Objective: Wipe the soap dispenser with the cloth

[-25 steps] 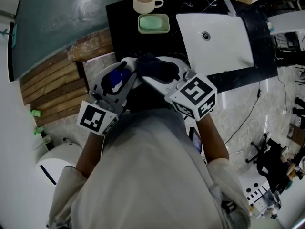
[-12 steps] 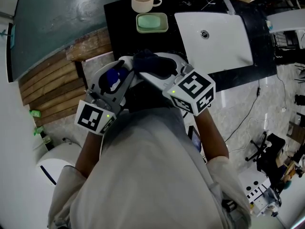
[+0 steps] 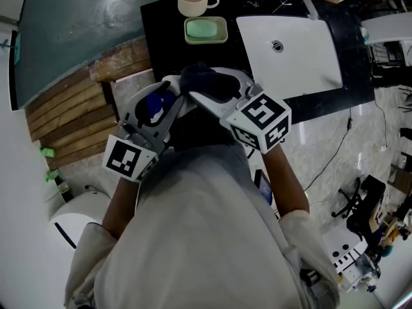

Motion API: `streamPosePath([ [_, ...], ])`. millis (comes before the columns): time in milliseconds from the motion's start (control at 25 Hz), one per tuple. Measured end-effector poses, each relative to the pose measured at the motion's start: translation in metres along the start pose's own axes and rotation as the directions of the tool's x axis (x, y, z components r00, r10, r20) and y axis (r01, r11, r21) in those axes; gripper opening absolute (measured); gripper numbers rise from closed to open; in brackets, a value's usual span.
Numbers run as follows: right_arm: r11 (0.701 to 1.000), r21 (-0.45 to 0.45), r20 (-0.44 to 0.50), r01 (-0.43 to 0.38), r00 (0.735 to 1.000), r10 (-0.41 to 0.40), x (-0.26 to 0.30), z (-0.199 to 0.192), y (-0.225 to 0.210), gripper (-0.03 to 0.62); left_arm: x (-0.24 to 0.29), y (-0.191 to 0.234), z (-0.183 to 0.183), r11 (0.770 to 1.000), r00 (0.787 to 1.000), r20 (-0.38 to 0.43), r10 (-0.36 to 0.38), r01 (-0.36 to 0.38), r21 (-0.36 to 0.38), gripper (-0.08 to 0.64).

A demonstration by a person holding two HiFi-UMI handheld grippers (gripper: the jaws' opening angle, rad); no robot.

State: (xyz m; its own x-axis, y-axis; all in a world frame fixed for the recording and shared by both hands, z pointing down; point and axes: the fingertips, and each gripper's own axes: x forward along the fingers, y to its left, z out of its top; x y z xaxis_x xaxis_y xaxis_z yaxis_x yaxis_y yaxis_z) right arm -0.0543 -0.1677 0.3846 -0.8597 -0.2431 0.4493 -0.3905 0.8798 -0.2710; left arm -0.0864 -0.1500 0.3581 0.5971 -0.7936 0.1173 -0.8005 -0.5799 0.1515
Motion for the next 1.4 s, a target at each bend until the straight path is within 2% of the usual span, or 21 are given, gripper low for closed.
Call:
streamPosePath([
  [1400, 0.999, 0.036, -0.009, 0.04, 0.999, -0.04, -0.001, -0.018, -0.017, 0.183, -0.001, -0.004, -0.004, 1.0, 1.0, -0.017, -0.003, 0.003, -0.004, 0.138],
])
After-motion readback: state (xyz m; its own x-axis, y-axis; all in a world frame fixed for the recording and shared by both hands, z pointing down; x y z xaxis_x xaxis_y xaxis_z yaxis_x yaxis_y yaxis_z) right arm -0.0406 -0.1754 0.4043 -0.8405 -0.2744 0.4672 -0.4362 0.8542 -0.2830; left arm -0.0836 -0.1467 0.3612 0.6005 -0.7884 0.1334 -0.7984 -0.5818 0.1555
